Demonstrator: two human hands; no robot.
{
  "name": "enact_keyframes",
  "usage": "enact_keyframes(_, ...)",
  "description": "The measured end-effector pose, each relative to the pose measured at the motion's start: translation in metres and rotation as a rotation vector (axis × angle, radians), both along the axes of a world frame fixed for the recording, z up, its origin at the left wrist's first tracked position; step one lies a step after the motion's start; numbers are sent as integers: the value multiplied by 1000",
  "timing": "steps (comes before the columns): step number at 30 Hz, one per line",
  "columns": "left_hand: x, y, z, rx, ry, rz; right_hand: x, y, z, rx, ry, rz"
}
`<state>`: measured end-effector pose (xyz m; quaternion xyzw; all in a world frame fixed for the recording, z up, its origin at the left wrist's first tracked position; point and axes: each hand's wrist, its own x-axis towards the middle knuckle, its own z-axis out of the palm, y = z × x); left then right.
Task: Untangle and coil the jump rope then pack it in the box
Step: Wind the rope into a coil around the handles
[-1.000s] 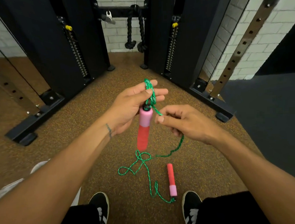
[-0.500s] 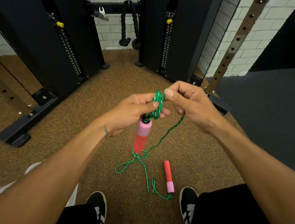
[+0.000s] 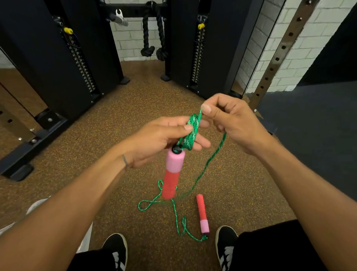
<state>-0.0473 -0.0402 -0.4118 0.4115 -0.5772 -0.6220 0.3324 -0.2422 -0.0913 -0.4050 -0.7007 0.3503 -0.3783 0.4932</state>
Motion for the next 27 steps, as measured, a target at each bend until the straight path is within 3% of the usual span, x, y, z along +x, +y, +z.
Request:
enact_keyframes(3, 2, 2, 5, -8, 37, -87, -3, -6, -9, 33, -25, -28)
enact_keyframes(8, 4, 1, 4, 15, 215, -15, 3, -6, -19, 87, 13, 3)
enact_keyframes(13, 3, 2, 6, 89, 83, -110, 3, -6, -13, 75, -82, -31)
enact_keyframes(18, 6, 0, 6, 29, 315, 40, 12, -2, -27, 201, 95, 38)
enact_keyframes(23, 7, -2, 8, 16, 382, 184, 22, 13, -29, 269, 211, 181)
enact_keyframes(27, 4, -5, 6, -22, 258, 275, 25, 19, -22, 16, 390, 200)
